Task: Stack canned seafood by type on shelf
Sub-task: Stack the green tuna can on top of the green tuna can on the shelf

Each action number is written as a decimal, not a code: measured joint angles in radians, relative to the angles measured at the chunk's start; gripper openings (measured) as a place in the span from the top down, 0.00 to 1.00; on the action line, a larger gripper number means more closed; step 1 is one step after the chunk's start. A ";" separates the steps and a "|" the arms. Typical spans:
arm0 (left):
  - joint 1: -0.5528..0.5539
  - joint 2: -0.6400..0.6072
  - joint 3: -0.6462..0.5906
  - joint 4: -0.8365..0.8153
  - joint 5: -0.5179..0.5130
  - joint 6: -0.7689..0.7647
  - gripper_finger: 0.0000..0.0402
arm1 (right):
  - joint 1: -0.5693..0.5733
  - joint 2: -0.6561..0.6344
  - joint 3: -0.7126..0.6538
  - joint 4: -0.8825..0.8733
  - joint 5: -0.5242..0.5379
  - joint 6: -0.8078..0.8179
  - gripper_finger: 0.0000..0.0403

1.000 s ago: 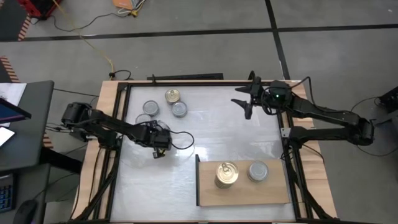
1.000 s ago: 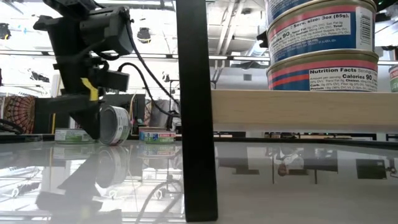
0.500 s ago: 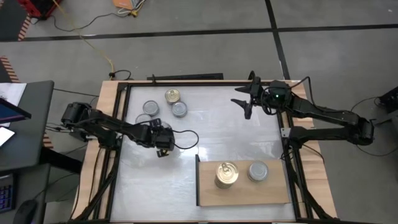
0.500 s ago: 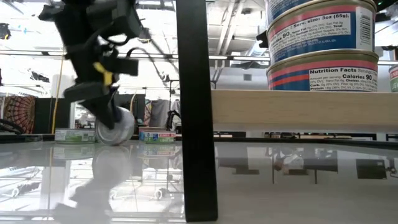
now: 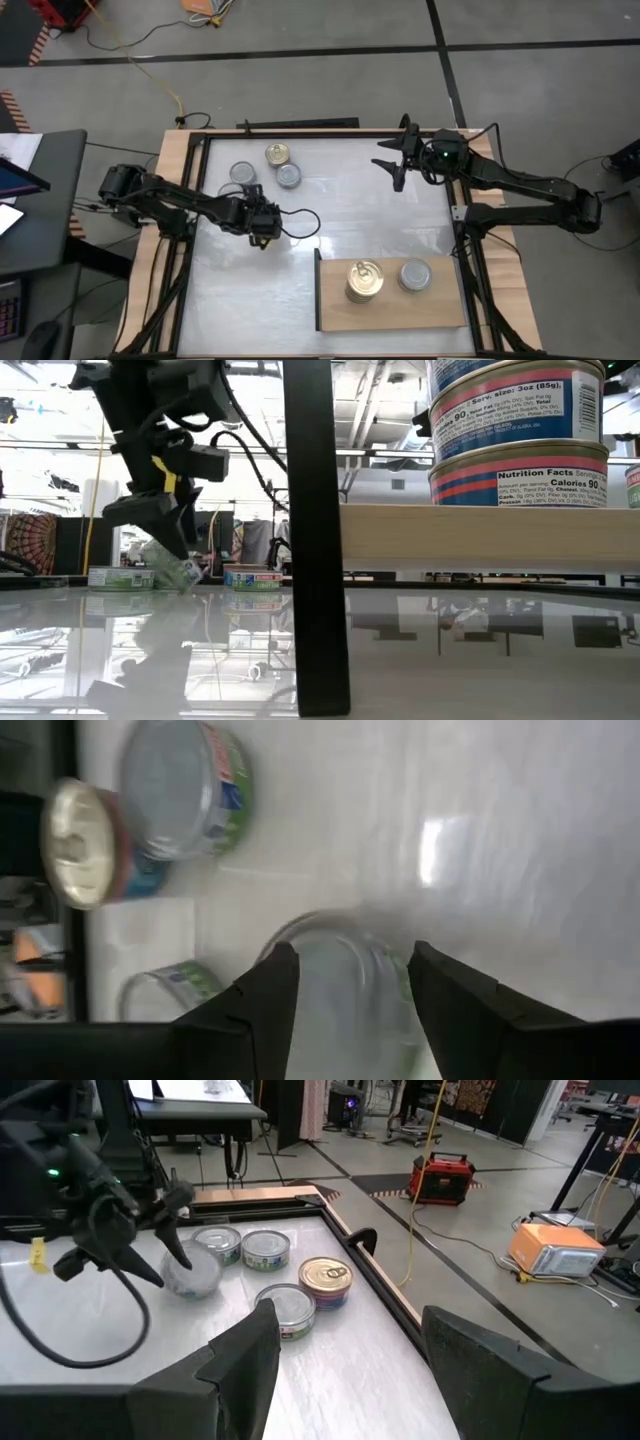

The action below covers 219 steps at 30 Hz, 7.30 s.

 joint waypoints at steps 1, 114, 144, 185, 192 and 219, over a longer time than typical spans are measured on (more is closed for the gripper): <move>0.008 0.000 -0.002 0.000 0.020 0.001 0.54 | 0.000 0.000 0.000 0.000 0.000 0.000 0.33; -0.098 -0.386 -0.304 0.070 0.181 -0.320 0.55 | 0.122 0.180 0.001 0.407 0.000 -0.014 0.33; -0.280 -0.086 -0.238 0.067 0.164 -0.351 1.00 | 0.122 0.180 0.001 0.412 0.000 -0.001 0.33; -0.450 0.200 0.032 0.355 -0.077 -0.773 0.98 | 0.249 0.180 0.003 0.395 -0.002 0.121 0.33; -0.422 0.190 0.030 0.308 -0.133 -0.806 0.99 | 0.248 0.180 0.010 0.391 -0.002 0.121 0.33; -0.299 -0.042 -0.210 0.493 -0.047 -0.708 0.70 | 0.240 0.180 0.010 0.396 -0.001 0.094 0.33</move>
